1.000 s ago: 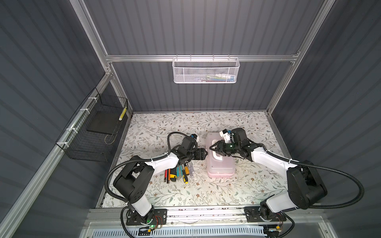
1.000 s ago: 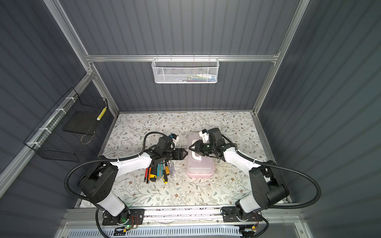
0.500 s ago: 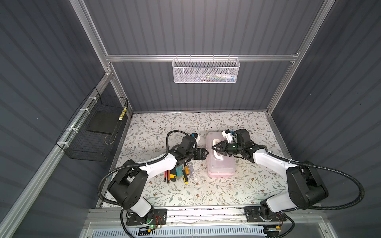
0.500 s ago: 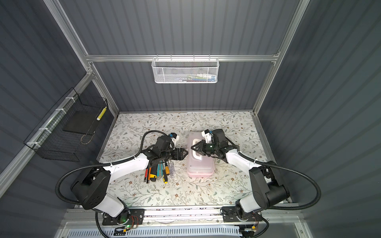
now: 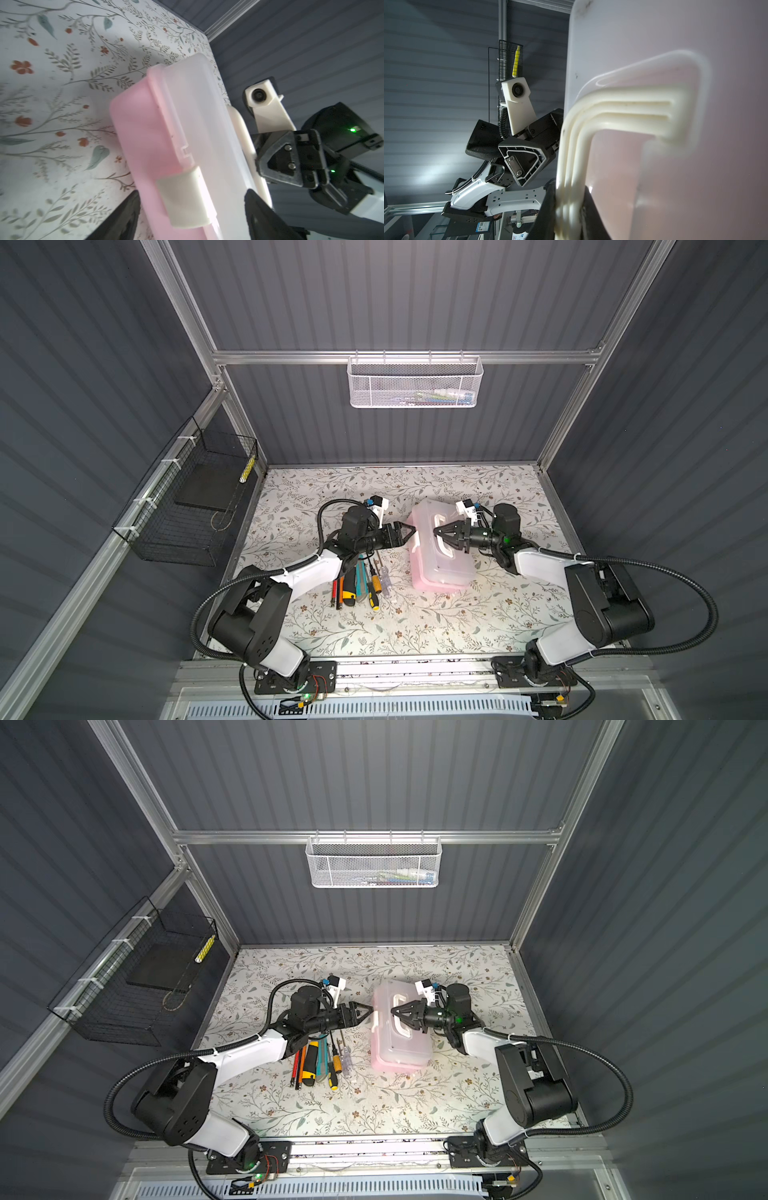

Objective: Pack the tool kit

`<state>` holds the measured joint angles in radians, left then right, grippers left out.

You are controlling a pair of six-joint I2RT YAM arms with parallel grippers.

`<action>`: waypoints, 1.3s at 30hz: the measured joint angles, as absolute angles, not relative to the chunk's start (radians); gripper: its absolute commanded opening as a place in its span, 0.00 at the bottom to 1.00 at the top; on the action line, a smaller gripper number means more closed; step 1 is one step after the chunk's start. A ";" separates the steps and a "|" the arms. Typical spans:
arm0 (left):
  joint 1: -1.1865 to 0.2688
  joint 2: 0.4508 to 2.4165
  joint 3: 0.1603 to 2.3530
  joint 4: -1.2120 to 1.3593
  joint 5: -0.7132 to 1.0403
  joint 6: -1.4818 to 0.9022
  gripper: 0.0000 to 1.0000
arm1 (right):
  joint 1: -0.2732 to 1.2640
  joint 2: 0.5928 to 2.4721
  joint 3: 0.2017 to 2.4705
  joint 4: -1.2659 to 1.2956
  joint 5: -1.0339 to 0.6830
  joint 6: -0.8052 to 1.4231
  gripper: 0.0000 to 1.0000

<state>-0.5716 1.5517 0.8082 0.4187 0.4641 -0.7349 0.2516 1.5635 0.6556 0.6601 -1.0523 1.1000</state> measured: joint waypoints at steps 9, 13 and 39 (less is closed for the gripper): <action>-0.572 1.637 0.756 0.621 0.572 -0.871 0.78 | 0.206 1.581 0.642 0.717 -1.124 1.129 0.00; -0.572 1.657 0.738 0.686 0.597 -0.907 0.77 | 0.199 1.598 0.642 0.748 -1.147 1.143 0.00; -0.552 1.854 0.706 1.168 0.703 -1.262 0.74 | 0.184 1.639 0.635 0.846 -1.171 1.196 0.00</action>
<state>-0.5518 1.8542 0.7055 1.1683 0.7029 -1.2625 0.1837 1.6390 0.6350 0.8463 -1.1713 1.1965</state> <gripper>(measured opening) 0.740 0.166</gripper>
